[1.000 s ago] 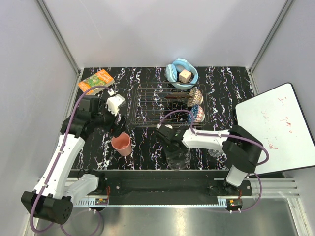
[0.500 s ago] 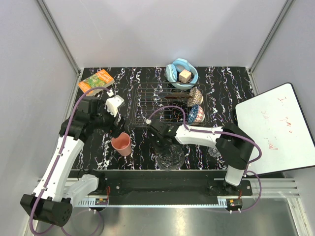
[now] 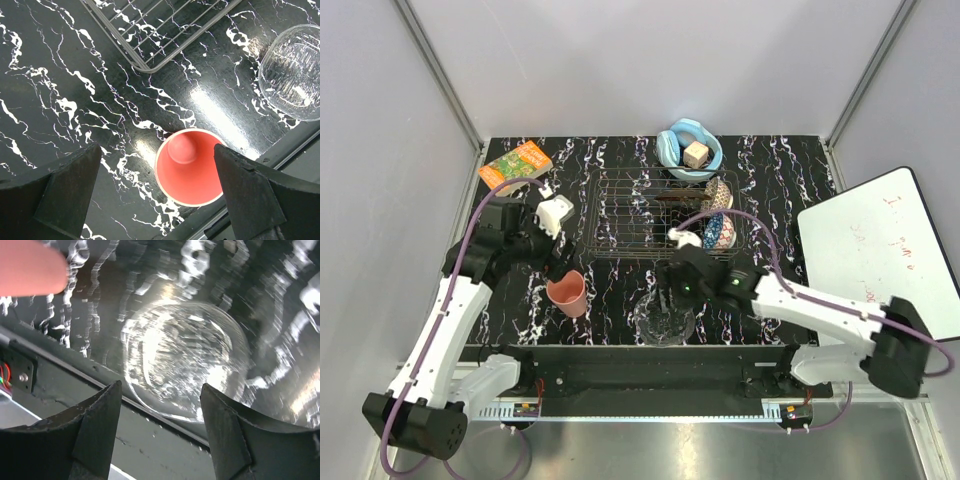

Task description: Load the mixed dishes into the dish rack

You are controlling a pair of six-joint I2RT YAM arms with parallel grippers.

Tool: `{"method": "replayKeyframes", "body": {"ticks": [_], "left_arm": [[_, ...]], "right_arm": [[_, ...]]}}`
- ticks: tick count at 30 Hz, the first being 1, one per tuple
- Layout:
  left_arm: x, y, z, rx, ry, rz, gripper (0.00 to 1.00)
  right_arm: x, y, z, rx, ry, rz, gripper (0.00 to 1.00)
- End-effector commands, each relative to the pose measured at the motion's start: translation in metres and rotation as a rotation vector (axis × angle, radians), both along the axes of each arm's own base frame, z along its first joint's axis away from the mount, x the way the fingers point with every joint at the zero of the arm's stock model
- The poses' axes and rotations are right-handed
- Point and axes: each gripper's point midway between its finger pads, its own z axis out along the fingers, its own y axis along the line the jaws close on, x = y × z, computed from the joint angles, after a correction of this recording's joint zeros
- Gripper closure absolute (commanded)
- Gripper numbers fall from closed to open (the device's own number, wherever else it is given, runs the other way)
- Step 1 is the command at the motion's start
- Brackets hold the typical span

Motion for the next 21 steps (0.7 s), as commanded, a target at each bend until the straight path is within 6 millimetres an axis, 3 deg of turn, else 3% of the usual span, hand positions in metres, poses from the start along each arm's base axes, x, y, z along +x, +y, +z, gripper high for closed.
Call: {"method": "replayKeyframes", "body": {"ticks": [1,8,16,21], "left_arm": [[0.007,-0.007,0.011,-0.025,-0.038,-0.029,0.01],[0.009,-0.008,0.017,-0.029,-0.045,-0.028,0.01],[0.009,-0.010,0.016,-0.038,-0.032,-0.029,0.01],[0.008,-0.008,0.015,-0.032,-0.033,-0.027,0.01]], "right_arm": [[-0.006,-0.058,-0.027,-0.041,0.091,-0.270,0.29],[-0.027,-0.093,-0.062,-0.007,0.241,-0.498,0.28],[-0.016,-0.082,-0.067,0.089,0.253,-0.514,0.30],[-0.014,-0.079,-0.084,0.089,0.288,-0.508,0.32]]}}
